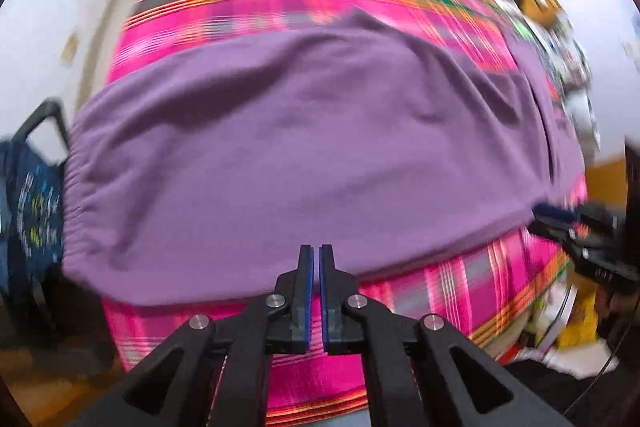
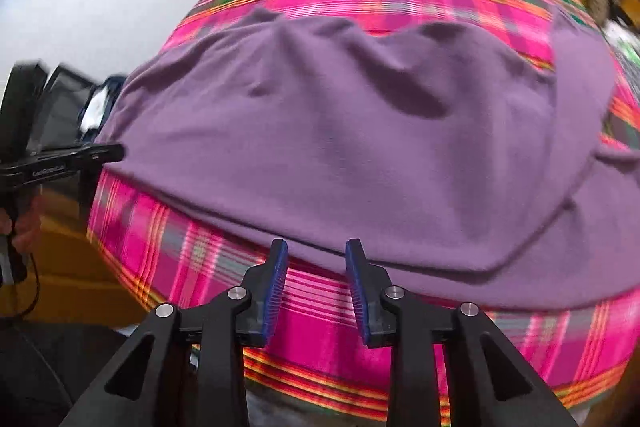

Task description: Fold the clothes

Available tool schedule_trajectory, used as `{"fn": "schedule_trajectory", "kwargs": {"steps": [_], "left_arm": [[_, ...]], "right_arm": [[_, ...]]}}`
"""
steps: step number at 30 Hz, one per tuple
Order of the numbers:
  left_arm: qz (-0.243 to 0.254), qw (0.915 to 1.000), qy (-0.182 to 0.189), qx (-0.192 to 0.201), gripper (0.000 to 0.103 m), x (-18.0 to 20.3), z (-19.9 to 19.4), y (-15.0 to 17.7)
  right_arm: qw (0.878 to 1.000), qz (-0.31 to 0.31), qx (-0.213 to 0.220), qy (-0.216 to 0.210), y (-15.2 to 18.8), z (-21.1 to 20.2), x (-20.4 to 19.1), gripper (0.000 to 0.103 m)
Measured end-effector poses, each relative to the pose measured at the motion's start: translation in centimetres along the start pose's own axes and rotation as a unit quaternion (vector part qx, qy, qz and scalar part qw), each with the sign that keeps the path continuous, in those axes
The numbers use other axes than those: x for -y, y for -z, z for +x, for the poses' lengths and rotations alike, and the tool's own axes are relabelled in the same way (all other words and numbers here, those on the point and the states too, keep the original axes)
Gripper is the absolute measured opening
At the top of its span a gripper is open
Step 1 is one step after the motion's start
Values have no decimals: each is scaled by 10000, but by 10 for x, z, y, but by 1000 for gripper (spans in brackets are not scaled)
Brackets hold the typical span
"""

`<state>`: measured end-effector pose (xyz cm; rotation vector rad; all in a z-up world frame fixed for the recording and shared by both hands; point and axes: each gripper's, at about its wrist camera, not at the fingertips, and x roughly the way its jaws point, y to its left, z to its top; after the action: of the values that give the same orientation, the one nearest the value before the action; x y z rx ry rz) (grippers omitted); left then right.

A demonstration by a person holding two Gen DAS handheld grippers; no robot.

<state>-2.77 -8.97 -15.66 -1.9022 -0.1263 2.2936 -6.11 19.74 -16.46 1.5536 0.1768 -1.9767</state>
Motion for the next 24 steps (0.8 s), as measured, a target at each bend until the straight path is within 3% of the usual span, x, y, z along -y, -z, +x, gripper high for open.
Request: {"fn": "schedule_trajectory", "kwargs": {"steps": [9, 14, 18, 24], "left_arm": [[1295, 9916, -31, -49, 2, 50, 17, 10], [1459, 9892, -81, -76, 2, 53, 26, 9], [1561, 9877, -37, -72, 2, 53, 27, 12], [1530, 9882, -46, 98, 0, 54, 20, 12]], "right_arm": [[9890, -1403, -179, 445, -12, 36, -35, 31], [9846, -1647, -339, 475, -15, 45, -34, 30], [9840, -1679, -396, 439, -19, 43, -30, 13], [9842, -1671, -395, 440, -19, 36, -25, 5]]}}
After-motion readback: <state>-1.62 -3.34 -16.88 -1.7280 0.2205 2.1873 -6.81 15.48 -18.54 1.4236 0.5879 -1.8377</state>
